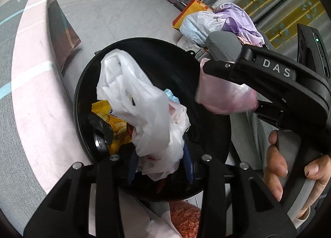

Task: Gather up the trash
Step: 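Open both tools to drop the white and pink bags into the bin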

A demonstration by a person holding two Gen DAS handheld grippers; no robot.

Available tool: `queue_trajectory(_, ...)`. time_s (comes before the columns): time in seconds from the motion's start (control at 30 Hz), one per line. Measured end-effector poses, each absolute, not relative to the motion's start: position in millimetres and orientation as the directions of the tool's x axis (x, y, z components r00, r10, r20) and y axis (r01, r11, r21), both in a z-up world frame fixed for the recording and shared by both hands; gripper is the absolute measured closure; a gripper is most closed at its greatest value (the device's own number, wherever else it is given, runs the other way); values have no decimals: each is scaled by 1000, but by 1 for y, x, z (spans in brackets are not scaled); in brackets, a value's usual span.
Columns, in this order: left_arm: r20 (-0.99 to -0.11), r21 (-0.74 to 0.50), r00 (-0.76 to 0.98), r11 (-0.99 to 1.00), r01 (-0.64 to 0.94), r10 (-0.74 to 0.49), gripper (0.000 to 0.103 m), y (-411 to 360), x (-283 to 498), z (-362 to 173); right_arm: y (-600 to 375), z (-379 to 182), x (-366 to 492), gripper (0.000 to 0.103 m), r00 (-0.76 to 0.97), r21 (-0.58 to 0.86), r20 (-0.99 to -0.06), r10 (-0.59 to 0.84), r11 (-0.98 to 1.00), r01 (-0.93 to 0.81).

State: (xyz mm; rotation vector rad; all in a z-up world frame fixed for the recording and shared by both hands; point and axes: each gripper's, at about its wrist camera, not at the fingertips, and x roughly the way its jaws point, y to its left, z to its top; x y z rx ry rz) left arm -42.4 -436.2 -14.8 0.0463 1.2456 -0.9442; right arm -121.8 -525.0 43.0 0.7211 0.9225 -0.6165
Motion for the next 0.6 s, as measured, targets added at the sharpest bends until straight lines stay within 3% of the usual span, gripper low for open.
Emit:
queue_trajectory(0.23,-797,-452,23,622,639,-603,39,-432,-45,-3,-523,50,-123,28,490,292,-853,-179,614,733)
queue_trajectory(0.6,-771,-448,99,647,618,-629,13,-394,-39,21,-512,60,-117,23,507,281,-839,-199,639,716)
